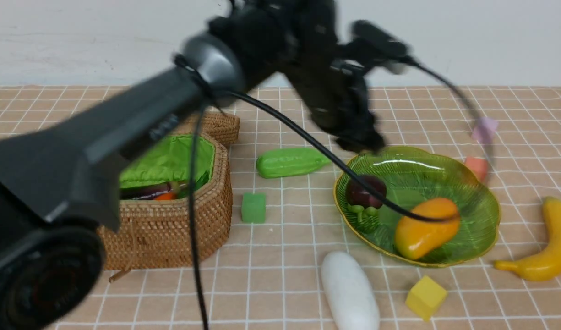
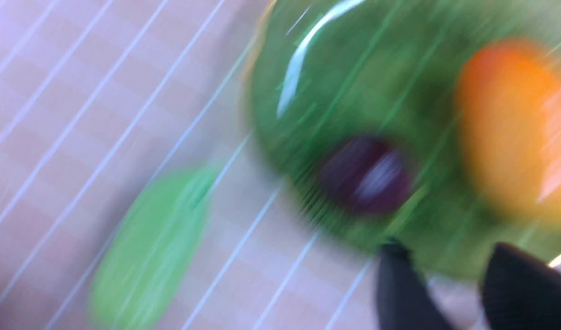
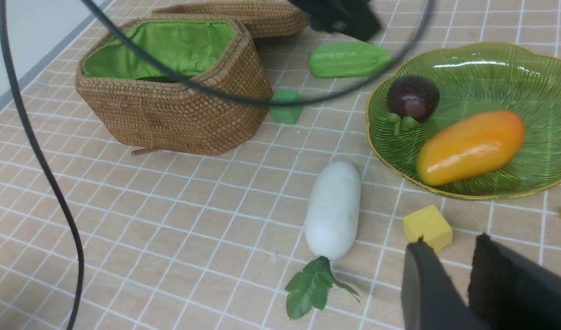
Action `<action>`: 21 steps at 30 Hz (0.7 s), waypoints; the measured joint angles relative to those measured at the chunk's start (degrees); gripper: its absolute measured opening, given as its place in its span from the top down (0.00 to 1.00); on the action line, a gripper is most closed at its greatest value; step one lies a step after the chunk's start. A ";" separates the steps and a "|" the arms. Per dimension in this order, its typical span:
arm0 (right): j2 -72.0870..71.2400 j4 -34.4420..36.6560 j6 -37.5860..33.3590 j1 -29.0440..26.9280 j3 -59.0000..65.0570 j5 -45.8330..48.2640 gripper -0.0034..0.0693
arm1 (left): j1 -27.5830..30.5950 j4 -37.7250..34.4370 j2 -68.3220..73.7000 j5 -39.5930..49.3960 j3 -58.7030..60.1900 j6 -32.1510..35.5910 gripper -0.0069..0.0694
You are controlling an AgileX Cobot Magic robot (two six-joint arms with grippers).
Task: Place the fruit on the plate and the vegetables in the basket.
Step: Take a chayote with your left arm and place it on the basket on the left.
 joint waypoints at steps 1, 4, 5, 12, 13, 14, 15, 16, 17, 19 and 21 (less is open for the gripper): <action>0.00 0.00 0.00 0.00 0.00 0.00 0.71 | 0.77 0.00 0.06 0.68 0.00 0.30 0.71; 0.00 0.00 0.00 0.00 0.00 0.00 0.71 | 7.27 -0.92 2.25 2.20 -1.08 4.25 0.82; 0.00 0.00 0.00 0.00 0.00 0.00 0.71 | 7.27 -1.13 2.42 2.20 -1.21 4.65 0.82; 0.00 1.36 0.00 0.00 0.00 0.00 0.71 | 11.16 -6.20 7.07 -4.13 -2.96 23.91 0.64; 0.00 1.74 0.00 0.00 0.00 0.00 0.71 | 11.16 -6.61 7.54 -6.06 -2.96 25.41 0.56; 0.00 2.21 0.00 0.00 0.00 0.00 0.71 | 11.16 -6.83 8.31 -8.43 -2.96 26.29 0.47; 0.00 2.38 0.00 0.00 0.00 0.08 0.71 | 11.16 -6.83 8.40 -8.75 -2.96 26.48 0.44; 0.00 2.73 0.00 0.00 0.00 0.20 0.71 | 11.16 -6.83 8.61 -10.12 -2.96 26.80 0.40; 0.00 3.37 0.00 0.00 0.00 0.79 0.71 | 11.16 -6.83 9.39 -12.25 -2.96 27.34 0.26; 0.00 3.74 0.00 0.00 0.00 1.54 0.71 | 11.23 -6.77 9.99 -13.41 -2.96 27.93 0.14; 0.00 3.95 0.00 0.00 0.00 2.19 0.71 | 11.23 -6.66 10.65 -13.77 -2.96 29.54 0.06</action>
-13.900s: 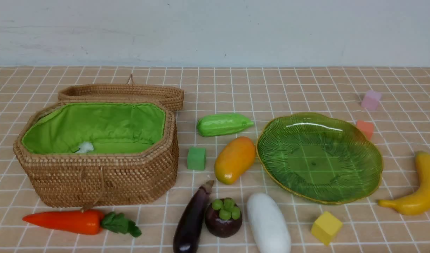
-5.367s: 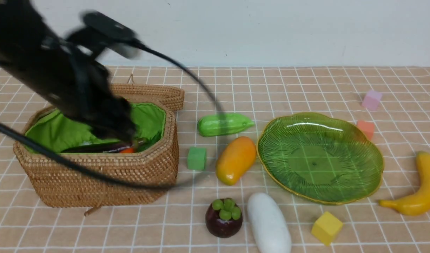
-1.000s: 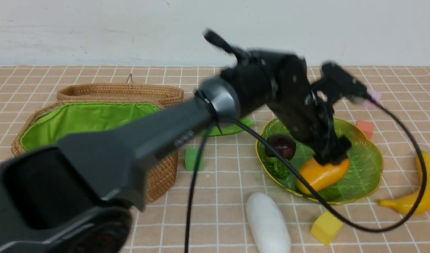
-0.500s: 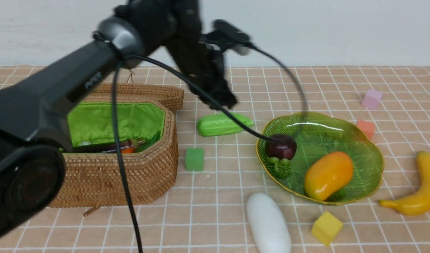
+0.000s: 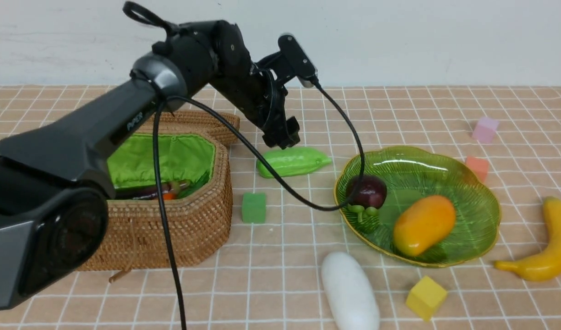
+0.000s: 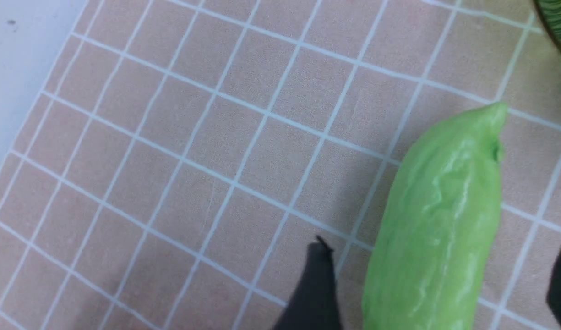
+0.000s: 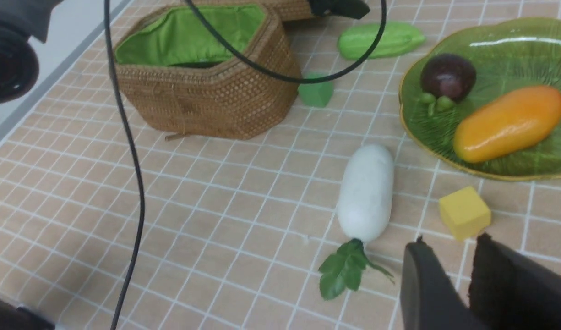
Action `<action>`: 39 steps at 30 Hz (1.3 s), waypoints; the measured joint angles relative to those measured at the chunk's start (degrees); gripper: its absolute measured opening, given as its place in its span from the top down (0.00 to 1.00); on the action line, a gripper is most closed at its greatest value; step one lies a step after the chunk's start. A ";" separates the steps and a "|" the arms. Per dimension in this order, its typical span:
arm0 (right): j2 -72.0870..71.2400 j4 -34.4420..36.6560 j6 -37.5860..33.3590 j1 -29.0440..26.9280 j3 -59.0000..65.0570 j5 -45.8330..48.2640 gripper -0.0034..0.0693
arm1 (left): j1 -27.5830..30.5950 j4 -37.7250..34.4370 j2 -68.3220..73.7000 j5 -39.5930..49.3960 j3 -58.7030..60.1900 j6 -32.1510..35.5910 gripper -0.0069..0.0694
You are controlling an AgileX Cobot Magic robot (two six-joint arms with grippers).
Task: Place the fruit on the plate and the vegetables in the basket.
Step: Take a chayote with your left arm and place it on the basket on the left.
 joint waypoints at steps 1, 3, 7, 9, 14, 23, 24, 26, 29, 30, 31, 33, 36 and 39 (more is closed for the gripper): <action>0.00 0.00 0.00 0.00 0.00 0.24 0.71 | 0.00 0.06 0.42 -0.12 0.00 1.25 0.04; 0.00 0.00 0.00 0.00 0.00 0.47 0.71 | 0.00 0.10 1.24 -0.64 0.00 3.58 0.03; 0.00 0.00 0.00 0.00 0.00 0.52 0.70 | 0.00 0.10 3.23 -3.36 0.00 6.62 0.07; 0.00 0.00 0.00 0.00 0.00 0.57 0.70 | 0.00 0.10 4.04 -4.90 0.00 7.20 0.12; 0.00 0.13 0.00 0.00 0.00 0.63 0.70 | 0.04 -0.13 5.52 -6.06 0.00 7.61 0.23; 0.00 0.13 0.00 0.00 0.00 0.63 0.70 | 0.29 -0.13 8.00 -4.79 -0.06 7.76 0.27; 0.00 0.07 0.00 0.00 0.00 0.56 0.70 | 0.41 -0.13 8.00 -3.70 -0.06 7.76 0.27; 0.00 -0.08 0.00 0.00 0.00 0.56 0.70 | 0.41 -0.13 8.00 -3.52 -0.06 7.76 0.27; 0.00 -0.78 0.00 0.00 0.00 0.52 0.70 | 0.41 -0.13 8.00 -3.67 -0.06 7.76 0.29; 0.00 -0.78 0.00 0.00 0.00 0.52 0.70 | 0.41 -0.13 8.00 -3.73 -0.06 7.71 0.29; 0.00 -0.90 -0.05 0.00 0.00 0.52 0.70 | 0.41 -0.13 8.07 -4.29 -0.06 7.24 0.32; 0.00 -0.96 -0.05 0.00 0.00 0.52 0.70 | 0.41 -0.13 8.36 -4.45 -0.06 6.11 0.32; 0.00 -0.96 -0.05 0.00 0.00 0.52 0.70 | 0.41 -0.27 8.52 -5.04 -0.18 2.74 0.32; 0.00 -0.96 -0.05 0.00 0.00 0.24 0.70 | 0.41 0.34 7.25 -4.35 -0.04 -0.65 0.32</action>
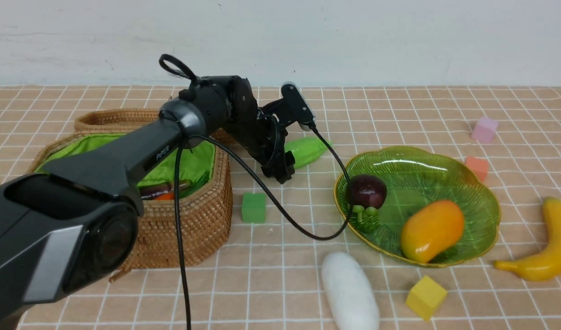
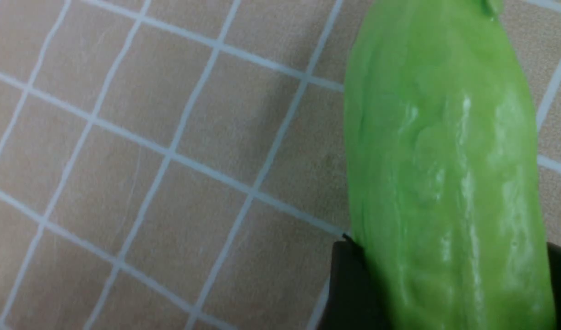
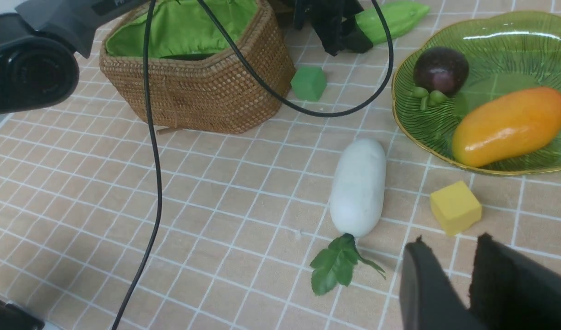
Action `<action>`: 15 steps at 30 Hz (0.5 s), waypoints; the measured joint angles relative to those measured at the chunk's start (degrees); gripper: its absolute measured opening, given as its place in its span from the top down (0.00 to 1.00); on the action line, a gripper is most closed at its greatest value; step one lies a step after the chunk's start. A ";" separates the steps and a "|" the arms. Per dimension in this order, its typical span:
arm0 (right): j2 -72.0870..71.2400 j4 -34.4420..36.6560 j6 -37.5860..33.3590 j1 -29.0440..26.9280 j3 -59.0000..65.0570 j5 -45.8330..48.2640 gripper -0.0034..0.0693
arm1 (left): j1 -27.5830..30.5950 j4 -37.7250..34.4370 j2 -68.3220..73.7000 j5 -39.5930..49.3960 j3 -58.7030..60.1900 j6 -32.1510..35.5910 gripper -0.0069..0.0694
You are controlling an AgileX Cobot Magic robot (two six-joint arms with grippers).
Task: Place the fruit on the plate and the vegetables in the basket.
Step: Take a chayote with your left arm and place it on the basket on the left.
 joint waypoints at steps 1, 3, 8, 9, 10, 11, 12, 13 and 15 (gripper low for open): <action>0.00 -0.06 0.00 0.00 0.00 -0.12 0.70 | 0.00 0.24 -0.84 0.39 0.13 -0.49 0.32; 0.00 -0.11 0.00 0.00 0.00 -1.11 0.70 | 0.00 0.38 -3.64 2.29 0.25 -1.76 0.32; 0.00 -0.11 0.00 0.00 0.00 -4.60 0.70 | 0.00 2.25 -16.42 16.53 0.08 -4.40 0.32; 0.00 -0.11 0.00 0.00 0.00 -4.89 0.70 | 0.00 3.09 -18.67 20.71 0.08 -4.50 0.32; 0.00 -0.11 0.00 0.00 0.00 -5.36 0.70 | -0.06 5.71 -22.65 24.37 1.36 -5.15 0.32; 0.00 -0.11 0.00 0.00 0.00 -5.50 0.70 | -0.06 5.71 -22.65 24.37 1.36 -5.15 0.32; 0.00 -0.02 0.00 0.00 0.00 -5.59 0.70 | -0.06 7.99 -25.79 25.49 3.45 -6.01 0.32; 0.00 -0.02 0.00 0.00 0.00 -5.82 0.70 | 0.06 11.59 -30.84 26.32 8.37 -6.22 0.32; 0.00 -0.01 -0.26 0.00 0.00 -5.96 0.70 | 0.62 16.36 -36.13 26.87 14.53 -5.21 0.32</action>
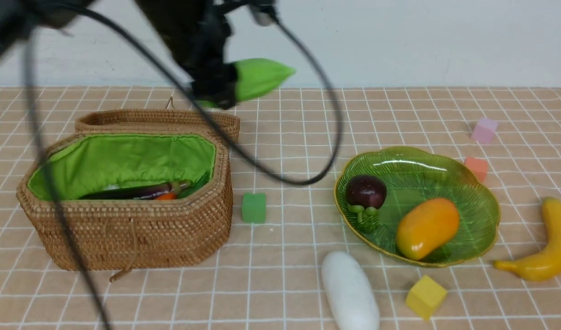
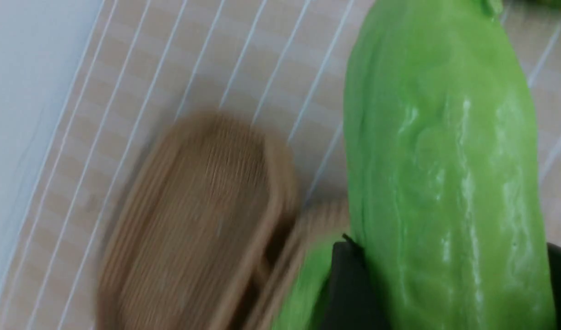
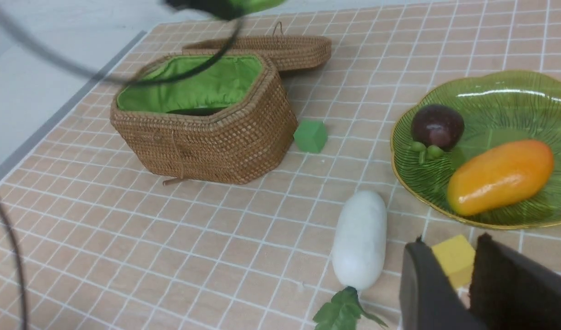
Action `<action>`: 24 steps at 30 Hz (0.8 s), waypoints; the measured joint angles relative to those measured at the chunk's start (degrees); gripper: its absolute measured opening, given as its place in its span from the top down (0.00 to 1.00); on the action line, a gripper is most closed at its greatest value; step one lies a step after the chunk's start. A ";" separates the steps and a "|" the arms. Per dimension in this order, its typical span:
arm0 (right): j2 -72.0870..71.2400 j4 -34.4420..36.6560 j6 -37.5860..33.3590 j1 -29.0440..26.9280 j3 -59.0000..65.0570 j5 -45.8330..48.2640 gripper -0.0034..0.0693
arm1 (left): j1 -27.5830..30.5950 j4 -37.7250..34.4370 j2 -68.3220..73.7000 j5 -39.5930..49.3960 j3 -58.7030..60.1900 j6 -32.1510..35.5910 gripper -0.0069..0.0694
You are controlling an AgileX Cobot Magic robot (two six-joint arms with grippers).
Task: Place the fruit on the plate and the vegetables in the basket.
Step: Take a chayote with your left arm and place it on the basket on the left.
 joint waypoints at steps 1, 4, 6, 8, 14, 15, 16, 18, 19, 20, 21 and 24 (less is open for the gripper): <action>0.00 0.00 0.00 0.00 0.00 0.00 0.70 | 0.09 0.47 -0.55 0.06 1.67 0.21 0.32; 0.06 0.65 -2.27 0.00 0.00 -0.18 0.70 | 3.67 5.65 -8.76 -3.36 17.47 5.26 0.32; 0.06 1.69 -3.25 0.00 0.00 -0.79 0.70 | 6.08 6.28 -9.89 -8.53 23.11 6.52 0.32; 0.06 2.51 -4.12 0.00 0.00 -1.11 0.70 | 7.41 6.55 -9.91 -11.33 25.54 6.75 0.32; 0.06 6.38 -5.86 0.00 0.00 -1.11 0.70 | 11.73 7.67 -7.91 -18.13 31.74 6.75 0.32; 0.08 6.60 -5.86 0.00 0.00 -0.98 0.70 | 11.86 7.81 -7.91 -18.56 31.88 6.75 0.32; 0.21 6.73 -5.86 0.00 0.00 -0.98 0.70 | 11.86 7.81 -8.01 -19.05 31.88 6.75 0.31; 0.99 6.86 -5.86 0.00 0.00 -0.52 0.70 | 11.86 7.38 -8.42 -19.51 31.88 6.22 0.22; 1.30 6.94 -5.86 0.00 0.00 -0.23 0.70 | 11.86 7.38 -8.42 -19.51 31.88 6.08 0.21; 3.10 6.94 -5.86 0.00 -0.14 1.07 0.70 | 11.86 7.02 -9.02 -19.20 31.88 4.66 0.12; 4.72 6.94 -5.86 0.00 -0.48 2.44 0.70 | 11.86 6.88 -9.62 -18.83 31.88 3.43 0.08; 10.51 6.74 -6.34 0.00 -2.52 6.80 0.70 | 11.86 6.15 -12.51 -17.41 31.95 -0.93 0.04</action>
